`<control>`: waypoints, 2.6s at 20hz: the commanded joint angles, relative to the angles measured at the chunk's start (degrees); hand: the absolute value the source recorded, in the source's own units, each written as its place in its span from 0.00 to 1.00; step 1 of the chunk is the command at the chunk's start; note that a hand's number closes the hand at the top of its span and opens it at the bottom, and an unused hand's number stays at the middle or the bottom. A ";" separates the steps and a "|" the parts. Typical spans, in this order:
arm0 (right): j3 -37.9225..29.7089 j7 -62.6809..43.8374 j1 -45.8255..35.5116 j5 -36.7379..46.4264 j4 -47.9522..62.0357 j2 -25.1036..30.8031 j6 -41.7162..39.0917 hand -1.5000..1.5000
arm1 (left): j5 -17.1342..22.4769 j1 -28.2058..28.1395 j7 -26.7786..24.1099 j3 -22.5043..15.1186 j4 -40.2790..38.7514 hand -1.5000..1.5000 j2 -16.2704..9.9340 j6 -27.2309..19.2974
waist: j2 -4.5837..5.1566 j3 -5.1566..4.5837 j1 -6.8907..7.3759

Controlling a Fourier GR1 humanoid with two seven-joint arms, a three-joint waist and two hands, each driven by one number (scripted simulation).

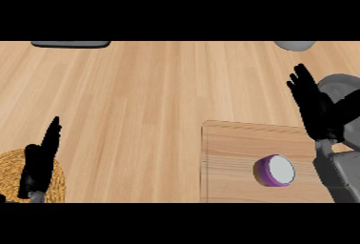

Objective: Pick the can from the cutting board and place it in the pan

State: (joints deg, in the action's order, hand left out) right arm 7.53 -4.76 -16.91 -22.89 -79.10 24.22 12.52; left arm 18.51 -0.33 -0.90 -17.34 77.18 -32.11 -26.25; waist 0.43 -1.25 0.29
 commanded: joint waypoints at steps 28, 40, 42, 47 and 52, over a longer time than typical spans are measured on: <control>-12.27 3.88 31.63 14.54 -33.82 27.23 -22.60 0.00 | -2.21 6.14 -9.19 -5.11 11.60 0.50 13.25 9.06 | -0.33 1.21 0.21; 11.35 -18.25 15.90 34.66 -33.81 25.55 -28.42 0.00 | -2.64 7.50 -5.67 -4.36 13.40 0.50 13.44 11.02 | -0.26 1.22 1.30; 14.86 -19.13 17.97 38.56 -34.07 20.84 -27.81 0.00 | -4.22 7.21 -8.67 -4.48 9.36 0.50 17.42 9.65 | -0.35 1.23 0.11; 12.81 -21.46 14.01 40.38 -30.15 13.98 -32.32 0.00 | -6.17 4.03 -7.09 -3.32 12.21 0.50 18.45 10.75 | -0.43 1.24 -0.07; 11.13 -21.54 14.66 44.11 -29.38 11.25 -36.09 0.00 | -8.22 2.51 -6.82 -2.34 14.49 0.50 19.13 13.06 | -0.46 1.25 -0.17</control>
State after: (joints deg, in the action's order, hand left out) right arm 18.53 -24.35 -0.55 18.23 -109.82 39.21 -20.90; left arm 12.58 3.24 -8.43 -19.42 90.21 -14.72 -13.28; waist -0.01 -0.01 0.19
